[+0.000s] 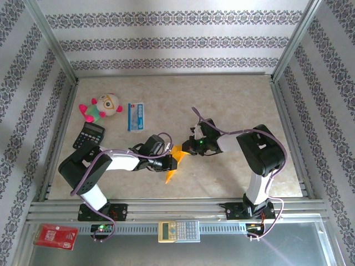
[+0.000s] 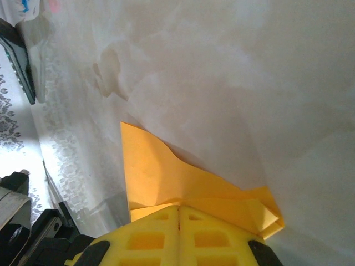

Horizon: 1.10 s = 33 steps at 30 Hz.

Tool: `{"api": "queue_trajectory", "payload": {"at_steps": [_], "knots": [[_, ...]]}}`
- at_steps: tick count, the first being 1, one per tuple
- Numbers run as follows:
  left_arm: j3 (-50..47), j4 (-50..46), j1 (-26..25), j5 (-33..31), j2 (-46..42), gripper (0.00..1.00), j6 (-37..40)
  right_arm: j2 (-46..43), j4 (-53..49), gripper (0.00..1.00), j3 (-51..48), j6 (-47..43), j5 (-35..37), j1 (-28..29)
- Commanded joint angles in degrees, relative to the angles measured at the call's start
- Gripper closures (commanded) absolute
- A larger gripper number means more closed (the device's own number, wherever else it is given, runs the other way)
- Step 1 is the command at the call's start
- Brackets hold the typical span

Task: Fold a paper plane with a square sheet of paper (pick it up from the middle)
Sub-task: Fold the wing for the fifth time at the center of the table.

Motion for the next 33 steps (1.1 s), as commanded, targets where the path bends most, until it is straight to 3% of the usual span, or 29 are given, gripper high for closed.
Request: {"api": "queue_trajectory", "payload": {"at_steps": [1, 6, 15, 27, 33], "knots": [[-1.3, -0.1, -0.8, 0.0, -1.1, 0.8, -2.4, 3.5, -11.0, 1.0, -0.5, -3.7, 11.7, 0.8], [-0.9, 1.1, -0.8, 0.4, -2.2, 0.78, -4.0, 2.5, -13.8, 1.0, -0.5, -5.3, 15.7, 2.0], [-2.8, -3.6, -1.3, 1.3, -0.6, 0.91, -2.1, 3.5, -14.3, 1.0, 0.2, -5.0, 17.4, 1.8], [-8.3, -6.5, -1.7, 3.2, -7.2, 0.89, -1.9, 4.1, -16.7, 1.0, 1.1, -5.0, 18.5, 1.7], [-9.1, -14.6, -1.8, 4.0, -11.1, 0.87, 2.3, 4.4, -17.5, 1.0, 1.8, -5.7, 18.6, 1.6]]}}
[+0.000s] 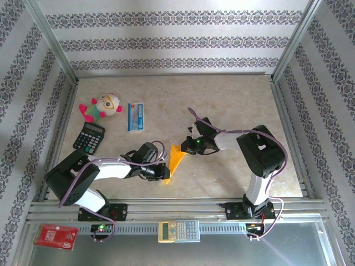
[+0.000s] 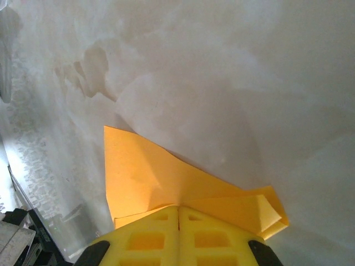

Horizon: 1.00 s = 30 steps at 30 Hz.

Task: Fold a paper plane with a square sheet of paper (pick it up from the middle)
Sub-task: Fold the wing for the fifth time at the center of the table, then turn over the paper plane at the center of the table.

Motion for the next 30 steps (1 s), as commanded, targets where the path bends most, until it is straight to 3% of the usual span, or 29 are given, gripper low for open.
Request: {"api": "queue_trajectory", "payload": {"at_steps": [1, 6, 9, 14, 17, 21, 25, 30], "knots": [[-0.8, -10.7, -1.1, 1.8, -2.6, 0.87, 4.4, 4.8, -9.3, 1.0, -1.7, -2.7, 12.8, -0.3], [2.2, -21.2, 0.2, 2.8, -9.1, 0.87, 12.0, 5.0, -10.2, 1.0, 0.9, -5.0, 11.1, -0.2], [3.5, -21.8, 3.8, 0.9, -13.6, 0.86, 12.7, 4.4, -11.4, 1.0, 4.7, -8.2, 8.6, 0.1], [4.3, -19.4, 9.7, -10.5, -19.1, 0.79, 7.8, -2.0, -19.4, 0.93, 9.9, -13.4, 11.8, 2.6], [3.5, -16.6, 13.8, -14.2, -18.9, 0.72, 5.1, -6.4, -24.2, 0.85, 10.2, -11.7, 19.9, 7.3], [3.0, -10.6, 19.8, -13.1, -15.6, 0.65, 4.0, -8.5, -27.4, 0.67, 10.3, -4.6, 30.7, 14.5], [4.4, -9.0, 21.4, -12.6, -13.0, 0.6, 5.8, -6.5, -28.0, 0.49, 12.1, 0.9, 37.4, 20.1], [3.6, -5.9, 21.4, -10.8, -11.8, 0.57, 5.6, -1.9, -30.0, 0.33, 15.4, 3.4, 40.9, 23.0]]}}
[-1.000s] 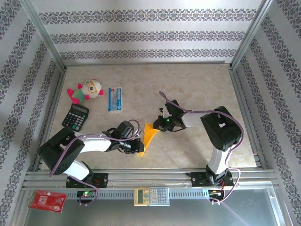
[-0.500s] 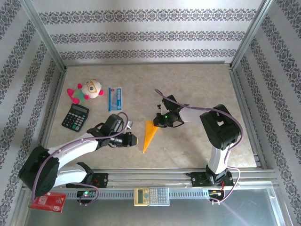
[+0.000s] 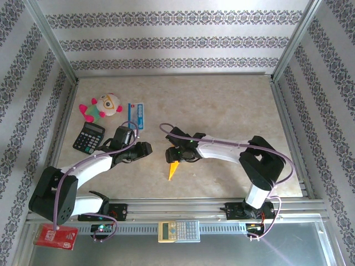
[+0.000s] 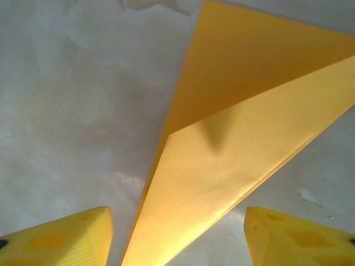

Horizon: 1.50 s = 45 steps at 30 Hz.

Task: Fold a paper plane with a square sheet of paper (pick it up from the middle)
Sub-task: Turn over the paper plane at the center of the table.

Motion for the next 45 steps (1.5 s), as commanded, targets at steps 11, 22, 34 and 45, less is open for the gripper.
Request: {"api": "queue_trajectory", "payload": {"at_steps": [11, 22, 34, 45], "knots": [[-1.4, 6.2, 0.5, 2.8, 1.6, 0.55, 0.3, 6.1, -7.8, 0.33, 6.5, 3.3, 11.0, 1.2], [-1.3, 6.0, 0.4, 2.9, 2.0, 0.55, 0.4, 4.4, -9.6, 0.57, 5.5, 3.8, 12.8, 0.7], [-1.8, 7.0, 0.5, 3.4, 2.4, 0.48, 0.4, 3.0, -13.6, 0.86, 6.1, 2.4, 17.4, 0.1], [-4.5, 11.0, 4.2, 3.7, -0.9, 0.38, -3.3, -5.3, -2.2, 1.0, 3.3, -1.4, 7.5, -2.0]]}}
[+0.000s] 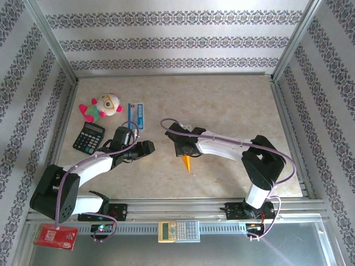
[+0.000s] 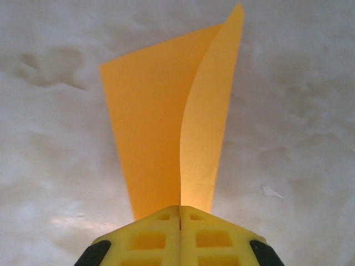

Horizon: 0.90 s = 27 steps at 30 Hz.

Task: Fold a paper plane with a square sheet of paper (pick it up from the middle)
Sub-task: Turn over the paper plane at the center of the table.

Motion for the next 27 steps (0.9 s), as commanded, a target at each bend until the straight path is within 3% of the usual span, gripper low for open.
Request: {"api": "queue_trajectory", "payload": {"at_steps": [1, 8, 13, 18, 27], "knots": [[-2.6, 5.2, 3.9, 1.7, -2.0, 0.37, -3.2, -4.2, 9.5, 1.0, -1.8, -1.0, -8.9, -0.8], [-4.5, 5.6, 5.8, 1.7, -6.8, 0.33, -5.0, -8.4, 28.3, 1.0, -10.7, 6.3, -20.2, -3.4], [-5.9, 9.5, 4.9, 3.5, -6.8, 0.33, -7.3, -8.3, 38.5, 1.0, -19.7, 9.6, -24.0, -7.8], [-4.3, 9.8, 0.5, 2.6, -3.6, 0.32, -7.8, -7.1, 46.7, 1.0, -26.6, 11.2, -26.2, -10.5], [1.1, 13.9, -10.4, 0.7, 7.0, 0.3, -9.6, -10.4, 49.5, 1.0, -34.2, 11.2, -24.2, -12.8]]}}
